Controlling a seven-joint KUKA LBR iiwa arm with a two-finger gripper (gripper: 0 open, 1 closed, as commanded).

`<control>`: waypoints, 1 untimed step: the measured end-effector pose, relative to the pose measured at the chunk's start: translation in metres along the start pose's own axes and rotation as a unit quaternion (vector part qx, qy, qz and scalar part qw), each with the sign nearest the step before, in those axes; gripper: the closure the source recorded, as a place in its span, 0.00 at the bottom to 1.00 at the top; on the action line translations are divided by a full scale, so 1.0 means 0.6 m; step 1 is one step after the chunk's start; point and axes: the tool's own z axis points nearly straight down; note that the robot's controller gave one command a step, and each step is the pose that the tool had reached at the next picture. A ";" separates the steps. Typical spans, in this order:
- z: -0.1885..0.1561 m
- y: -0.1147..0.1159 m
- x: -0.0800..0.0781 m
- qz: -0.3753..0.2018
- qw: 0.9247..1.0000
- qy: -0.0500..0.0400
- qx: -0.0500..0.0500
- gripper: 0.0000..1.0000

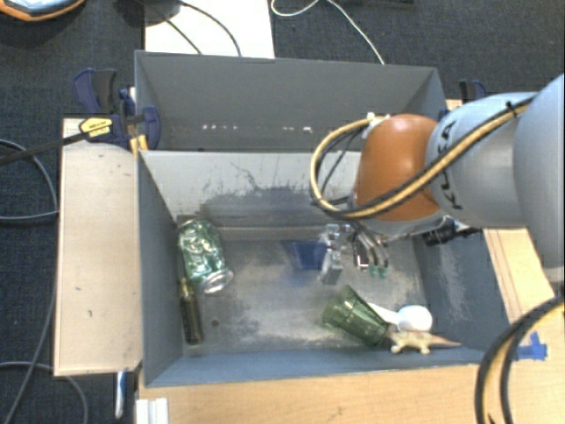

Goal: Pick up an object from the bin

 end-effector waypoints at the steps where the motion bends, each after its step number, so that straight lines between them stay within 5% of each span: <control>1: -0.176 -0.018 0.034 0.010 1.000 -0.004 0.000 1.00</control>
Offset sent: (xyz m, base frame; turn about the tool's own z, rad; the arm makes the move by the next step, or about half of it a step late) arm 0.0116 -0.0136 0.0389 0.0147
